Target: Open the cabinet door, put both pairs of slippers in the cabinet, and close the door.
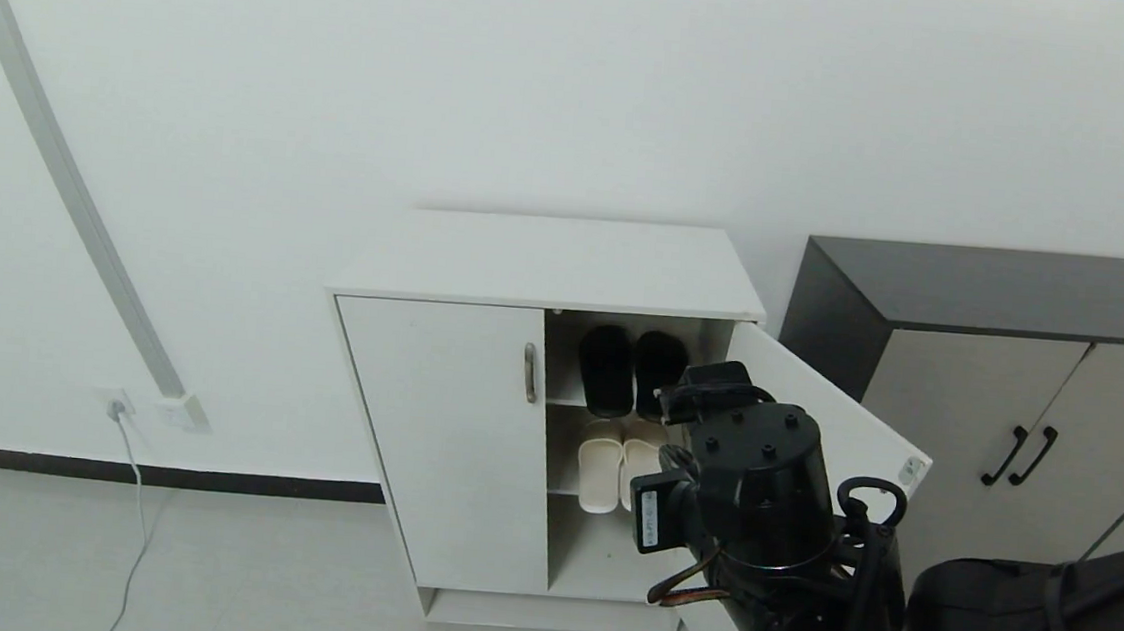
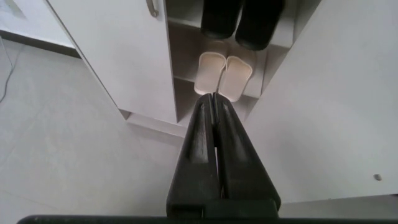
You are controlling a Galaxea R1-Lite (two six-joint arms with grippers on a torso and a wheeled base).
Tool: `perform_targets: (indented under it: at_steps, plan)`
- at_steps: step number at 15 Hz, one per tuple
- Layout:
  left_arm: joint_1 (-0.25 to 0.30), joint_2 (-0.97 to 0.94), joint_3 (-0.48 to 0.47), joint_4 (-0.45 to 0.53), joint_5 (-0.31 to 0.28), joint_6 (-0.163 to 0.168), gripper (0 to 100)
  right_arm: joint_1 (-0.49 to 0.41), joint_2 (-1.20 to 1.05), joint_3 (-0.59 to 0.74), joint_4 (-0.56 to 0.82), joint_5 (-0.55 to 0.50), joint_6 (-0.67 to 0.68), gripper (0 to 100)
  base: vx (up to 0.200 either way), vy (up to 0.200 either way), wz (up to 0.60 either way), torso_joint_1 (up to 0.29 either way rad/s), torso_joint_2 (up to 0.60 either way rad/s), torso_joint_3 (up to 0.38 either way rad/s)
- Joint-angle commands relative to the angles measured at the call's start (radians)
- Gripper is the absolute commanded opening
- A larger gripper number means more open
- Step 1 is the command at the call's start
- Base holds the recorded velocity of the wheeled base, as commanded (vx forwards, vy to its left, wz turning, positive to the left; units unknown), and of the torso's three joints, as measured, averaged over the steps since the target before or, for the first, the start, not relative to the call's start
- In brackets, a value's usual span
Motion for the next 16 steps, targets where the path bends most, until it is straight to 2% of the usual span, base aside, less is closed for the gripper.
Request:
perform_targets:
  at_steps: [1, 8, 14, 16]
  plan:
    - [0.002, 0.001, 0.000, 0.000, 0.000, 0.000, 0, 0.001, 0.000, 0.001, 0.000, 0.000, 0.000, 0, 0.000, 0.000, 0.00, 0.232, -0.56, -0.334]
    - [0.000, 0.001, 0.000, 0.000, 0.000, -0.002, 0, 0.001, 0.000, 0.010, -0.008, 0.000, 0.000, 0, 0.000, 0.000, 0.00, 0.247, -0.56, -0.316]
    - [0.000, 0.001, 0.000, 0.000, 0.000, -0.002, 0, -0.002, 0.000, 0.013, -0.014, 0.003, 0.000, 0, 0.000, 0.000, 0.00, 0.177, -0.38, -0.208]
    - [0.000, 0.001, 0.000, 0.000, 0.000, -0.002, 0, -0.002, 0.000, 0.012, -0.014, 0.005, -0.001, 0, 0.000, 0.000, 0.00, 0.039, -0.10, -0.046]
